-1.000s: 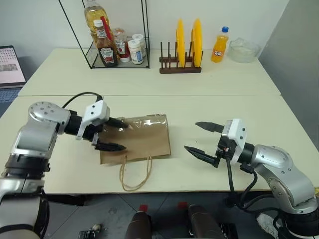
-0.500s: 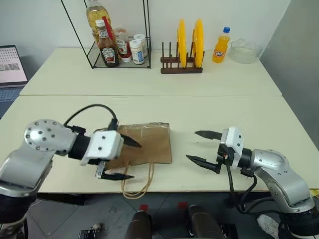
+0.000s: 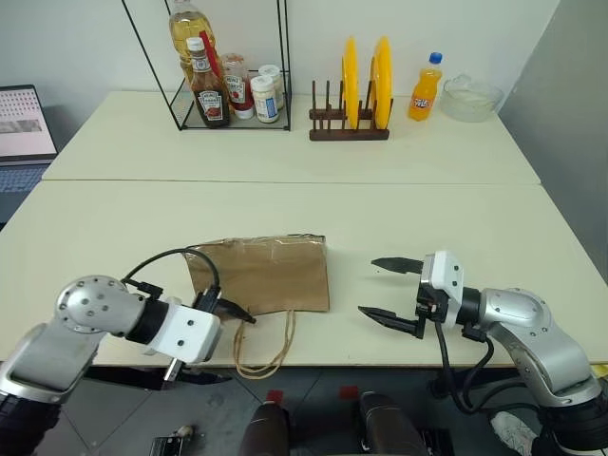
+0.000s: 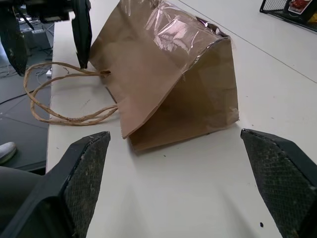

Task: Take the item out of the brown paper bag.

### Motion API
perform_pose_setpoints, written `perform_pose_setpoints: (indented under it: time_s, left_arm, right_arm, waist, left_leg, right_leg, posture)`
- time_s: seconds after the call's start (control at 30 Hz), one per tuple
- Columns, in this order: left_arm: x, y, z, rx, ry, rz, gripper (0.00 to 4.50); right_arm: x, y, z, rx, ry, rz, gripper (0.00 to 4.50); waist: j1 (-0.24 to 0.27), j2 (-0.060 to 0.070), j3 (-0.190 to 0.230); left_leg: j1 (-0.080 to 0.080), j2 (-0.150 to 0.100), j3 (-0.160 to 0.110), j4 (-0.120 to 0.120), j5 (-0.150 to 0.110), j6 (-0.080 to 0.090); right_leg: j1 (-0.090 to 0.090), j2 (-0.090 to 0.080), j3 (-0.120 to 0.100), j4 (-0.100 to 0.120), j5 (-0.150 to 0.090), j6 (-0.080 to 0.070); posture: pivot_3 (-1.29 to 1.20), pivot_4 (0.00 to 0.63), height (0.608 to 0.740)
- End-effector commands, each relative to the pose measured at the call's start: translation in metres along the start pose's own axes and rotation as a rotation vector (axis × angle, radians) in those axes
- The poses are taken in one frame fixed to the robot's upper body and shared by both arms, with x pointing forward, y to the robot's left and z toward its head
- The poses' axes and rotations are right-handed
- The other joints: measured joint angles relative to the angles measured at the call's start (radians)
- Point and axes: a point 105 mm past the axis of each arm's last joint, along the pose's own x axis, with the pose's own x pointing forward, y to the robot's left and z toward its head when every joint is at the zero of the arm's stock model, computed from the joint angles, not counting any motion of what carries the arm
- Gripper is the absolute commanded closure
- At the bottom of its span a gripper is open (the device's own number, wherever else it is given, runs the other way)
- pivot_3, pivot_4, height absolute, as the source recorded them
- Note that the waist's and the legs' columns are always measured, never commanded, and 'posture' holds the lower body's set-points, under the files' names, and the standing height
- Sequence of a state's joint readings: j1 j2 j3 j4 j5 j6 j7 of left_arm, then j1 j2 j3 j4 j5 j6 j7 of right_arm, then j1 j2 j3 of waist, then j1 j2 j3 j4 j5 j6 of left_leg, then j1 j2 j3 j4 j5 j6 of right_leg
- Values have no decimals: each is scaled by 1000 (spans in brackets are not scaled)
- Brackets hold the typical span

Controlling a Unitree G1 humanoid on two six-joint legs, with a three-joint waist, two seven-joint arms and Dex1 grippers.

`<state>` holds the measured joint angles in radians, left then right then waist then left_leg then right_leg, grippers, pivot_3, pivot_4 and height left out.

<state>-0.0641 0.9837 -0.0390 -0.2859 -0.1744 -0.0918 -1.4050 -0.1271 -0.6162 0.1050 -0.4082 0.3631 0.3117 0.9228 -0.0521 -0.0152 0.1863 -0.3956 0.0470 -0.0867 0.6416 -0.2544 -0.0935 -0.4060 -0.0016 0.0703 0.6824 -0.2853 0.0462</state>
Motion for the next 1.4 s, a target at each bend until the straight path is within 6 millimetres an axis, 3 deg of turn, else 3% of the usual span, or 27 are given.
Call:
perform_pose_setpoints:
  time_s: [0.03,0.13,0.57,0.6,0.8,1.0,1.2,1.4]
  left_arm:
    - [8,4,4,25,-19,44,0]
    - [13,15,7,-37,-80,116,0]
    - [1,41,19,-305,-232,293,4294]
    - [-1,44,19,-322,-240,315,4463]
    - [-12,67,17,-481,-309,474,4463]
    - [-20,83,10,-513,-320,620,4463]
    - [-22,87,9,-531,-324,664,4463]
    - [-21,91,18,-538,-366,663,4463]
  right_arm:
    - [2,7,8,-46,-11,28,62]
    - [3,5,7,-56,-3,37,62]
    - [12,12,-2,-267,-2,179,0]
    - [13,11,-4,-292,-3,188,0]
    - [20,6,-7,-504,-52,227,0]
    - [30,3,-11,-872,-119,226,0]
    - [32,21,-14,-1175,-274,311,0]
    - [51,33,-24,-1331,-323,372,0]
  waist:
    - [0,0,0]
    - [1,0,0]
    - [0,0,0]
    - [0,0,0]
    - [-2,0,0]
    - [-2,0,0]
    - [-2,0,0]
    - [-5,-2,-1]
  left_leg:
    - [0,0,0,0,0,0]
    - [0,0,0,0,0,0]
    - [0,0,0,1,0,0]
    - [1,0,0,1,0,0]
    - [1,0,0,2,0,0]
    - [2,0,0,2,0,0]
    - [2,0,0,2,0,0]
    - [5,0,1,2,0,0]
  right_leg:
    - [0,0,0,0,0,0]
    - [0,0,0,0,0,0]
    - [0,0,0,1,0,0]
    - [1,0,0,1,0,0]
    - [1,0,0,1,0,0]
    - [1,0,0,2,0,0]
    - [1,-1,0,3,1,0]
    - [1,-1,1,7,0,0]
  posture:
    - [0,150,740]
    - [0,150,740]
    - [0,150,740]
    - [0,150,740]
    - [0,150,740]
    - [0,150,740]
    - [0,150,740]
    - [0,150,740]
